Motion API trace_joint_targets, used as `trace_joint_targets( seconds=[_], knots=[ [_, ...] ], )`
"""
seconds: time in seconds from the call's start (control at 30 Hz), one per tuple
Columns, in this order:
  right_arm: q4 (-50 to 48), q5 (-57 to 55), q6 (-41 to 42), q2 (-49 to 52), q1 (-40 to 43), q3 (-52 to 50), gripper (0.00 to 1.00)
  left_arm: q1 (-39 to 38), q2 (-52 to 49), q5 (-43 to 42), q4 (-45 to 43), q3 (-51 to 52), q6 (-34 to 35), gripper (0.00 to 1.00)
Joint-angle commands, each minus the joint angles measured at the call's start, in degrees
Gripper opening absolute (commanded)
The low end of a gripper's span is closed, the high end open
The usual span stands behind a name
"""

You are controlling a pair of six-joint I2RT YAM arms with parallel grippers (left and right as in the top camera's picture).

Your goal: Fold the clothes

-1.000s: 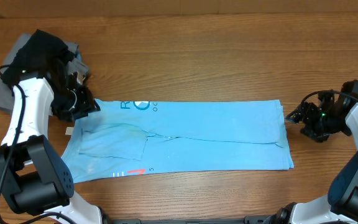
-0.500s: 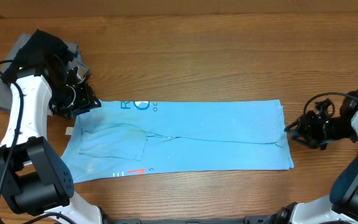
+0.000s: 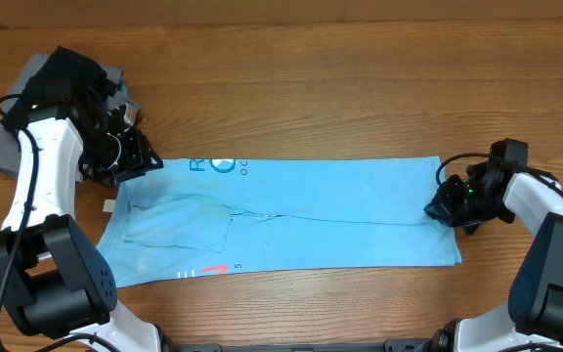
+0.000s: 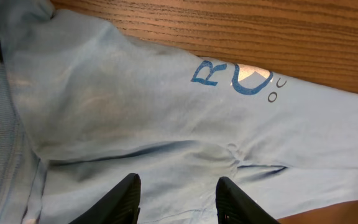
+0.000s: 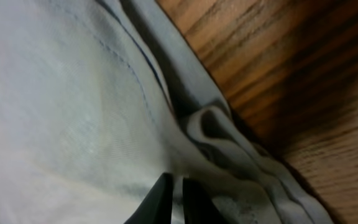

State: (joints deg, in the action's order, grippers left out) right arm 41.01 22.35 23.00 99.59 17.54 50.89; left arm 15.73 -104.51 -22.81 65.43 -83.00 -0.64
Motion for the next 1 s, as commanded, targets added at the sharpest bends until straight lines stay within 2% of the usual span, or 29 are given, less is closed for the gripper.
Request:
trace_joint_targets(
  seconds=[0.0,0.17,0.37,0.47,0.6,0.73,0.87,0.97],
  knots=[
    [-7.93,-6.51,9.53,5.6,-1.73,-3.48,0.1,-0.44,1.55,-1.25,0.22,-1.29,-1.51,0.43],
    [-22.69,-8.94,15.04,13.73,-2.43,-3.37,0.09,-0.76,1.55,-1.25,0.85,-1.29,-1.55,0.43],
    [-27.67,-9.35,15.98,16.76,0.0,-0.55,0.11,-2.54,1.55,-1.01,2.51,-1.05,-2.89,0.45],
    [-25.64,-7.04,12.55,16.55,2.6,2.69,0.13,-3.98,1.55,-0.5,2.47,0.0,-3.3,0.45],
    [-17.64,-1.86,7.3,15.89,6.58,8.5,0.14,-6.95,1.53,3.43,1.38,2.82,-3.23,0.41],
    [-8.5,-0.68,3.56,13.49,10.54,13.86,0.13,-9.81,1.53,5.84,-1.92,7.23,-2.73,0.4],
    [-3.5,0.92,0.2,9.09,12.09,16.68,0.14,-11.67,1.53,5.84,-6.71,11.69,-1.75,0.4],
    [-1.81,2.71,-0.79,4.55,12.11,17.11,0.19,-12.15,1.51,6.05,-10.78,14.05,-1.03,0.38]
  ],
)
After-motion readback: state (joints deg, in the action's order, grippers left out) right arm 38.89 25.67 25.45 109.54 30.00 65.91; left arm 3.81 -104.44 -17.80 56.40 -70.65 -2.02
